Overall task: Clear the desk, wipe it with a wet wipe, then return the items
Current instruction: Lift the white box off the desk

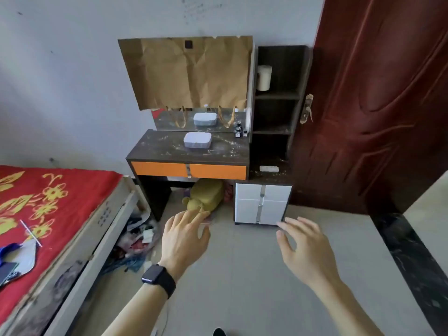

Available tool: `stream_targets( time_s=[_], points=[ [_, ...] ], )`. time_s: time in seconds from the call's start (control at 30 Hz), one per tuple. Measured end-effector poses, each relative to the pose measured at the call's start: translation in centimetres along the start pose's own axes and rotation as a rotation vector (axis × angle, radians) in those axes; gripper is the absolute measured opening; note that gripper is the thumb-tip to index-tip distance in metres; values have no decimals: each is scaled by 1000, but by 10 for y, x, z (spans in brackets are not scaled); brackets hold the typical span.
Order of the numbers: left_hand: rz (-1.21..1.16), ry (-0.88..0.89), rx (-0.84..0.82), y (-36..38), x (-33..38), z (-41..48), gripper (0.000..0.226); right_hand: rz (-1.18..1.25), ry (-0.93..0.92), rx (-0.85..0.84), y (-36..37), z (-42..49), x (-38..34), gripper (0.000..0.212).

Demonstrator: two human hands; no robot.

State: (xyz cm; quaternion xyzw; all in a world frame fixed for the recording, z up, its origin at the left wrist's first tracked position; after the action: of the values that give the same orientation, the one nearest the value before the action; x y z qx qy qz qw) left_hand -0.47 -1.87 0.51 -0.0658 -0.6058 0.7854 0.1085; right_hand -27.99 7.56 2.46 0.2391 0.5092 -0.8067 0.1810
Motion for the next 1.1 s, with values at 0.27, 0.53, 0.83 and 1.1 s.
stream_targets(
  time_s=[0.27,0.53,0.83,1.1],
  points=[
    [-15,-85,-48,52,-38,96,42,-68,13,-205,77,108,11,48],
    [35,-88,-118,79,-83,218,51,-74,42,-312,137,225,16,30],
    [-17,-194,-155,142,-111,344,45,-31,64,-411,218,356,48,35],
    [8,-311,-249,185,-135,460,65,29,19,-493,295,489,75,42]
  ],
)
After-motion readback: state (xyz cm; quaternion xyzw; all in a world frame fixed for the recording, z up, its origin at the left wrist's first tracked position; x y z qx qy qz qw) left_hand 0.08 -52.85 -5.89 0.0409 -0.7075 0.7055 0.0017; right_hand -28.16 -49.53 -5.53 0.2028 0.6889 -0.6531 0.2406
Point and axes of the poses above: each hand's wrist, its own z-axis towards the middle knuckle, its own y-axis out of the palm, x = y × z, the point moved 2 cm from there along z, towards the middle knuckle, and after that the axes turned 12 degrees about z, right-handed, at the moved point
